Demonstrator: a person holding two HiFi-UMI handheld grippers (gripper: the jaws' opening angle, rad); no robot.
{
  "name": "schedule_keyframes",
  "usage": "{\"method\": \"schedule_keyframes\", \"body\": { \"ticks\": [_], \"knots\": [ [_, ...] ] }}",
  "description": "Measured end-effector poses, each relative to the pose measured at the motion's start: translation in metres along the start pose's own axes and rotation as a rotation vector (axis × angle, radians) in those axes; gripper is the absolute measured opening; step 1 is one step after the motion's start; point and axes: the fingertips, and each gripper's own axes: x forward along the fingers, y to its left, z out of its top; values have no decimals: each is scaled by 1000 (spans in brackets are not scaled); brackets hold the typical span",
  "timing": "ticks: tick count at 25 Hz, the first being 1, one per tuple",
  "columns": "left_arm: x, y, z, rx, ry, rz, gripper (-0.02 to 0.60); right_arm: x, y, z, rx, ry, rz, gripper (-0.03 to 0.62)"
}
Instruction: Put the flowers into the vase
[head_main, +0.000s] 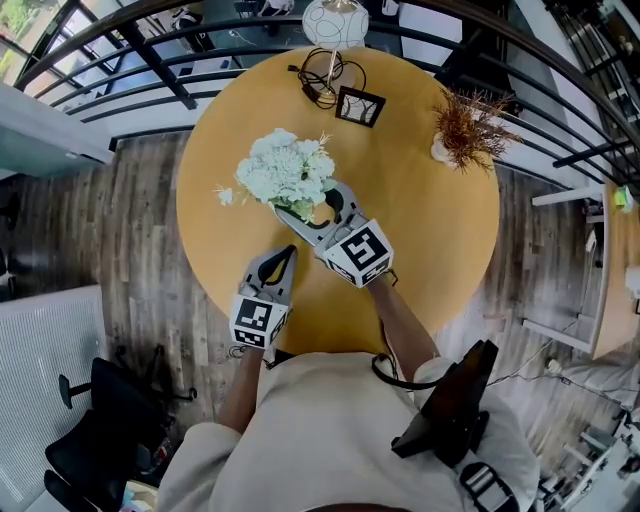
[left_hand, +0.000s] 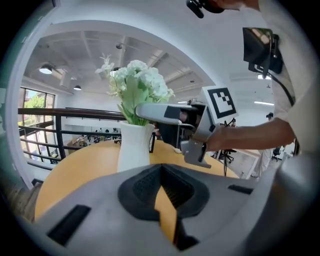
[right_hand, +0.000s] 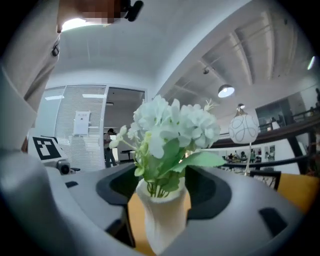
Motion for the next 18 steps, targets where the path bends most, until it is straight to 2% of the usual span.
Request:
{"method": "schedule_keyframes", "body": {
  "ticks": [2, 5, 7, 9, 14, 17, 18],
  "knots": [
    [2, 1, 0, 1, 3, 0, 6, -1, 0, -9, 20, 4, 14, 296],
    [2, -2, 2, 5, 6, -2, 6, -10, -3, -11, 7, -13, -16, 349],
    [1, -4, 2, 6, 6, -1, 6, -12, -4, -17, -12, 22, -24, 399],
    [1, -7, 1, 7, 8, 0, 6, -13, -3, -29, -6, 60, -10, 413],
    [7, -7, 0, 18, 15, -3, 6, -25, -10, -59, 8, 140, -36, 411],
    [7, -7, 2, 19, 17, 0, 6, -50, -14, -81, 113, 184, -56, 404],
    [7, -9, 2, 19, 17, 0, 6, -60, -14, -90, 144, 201, -68, 371]
  ]
}}
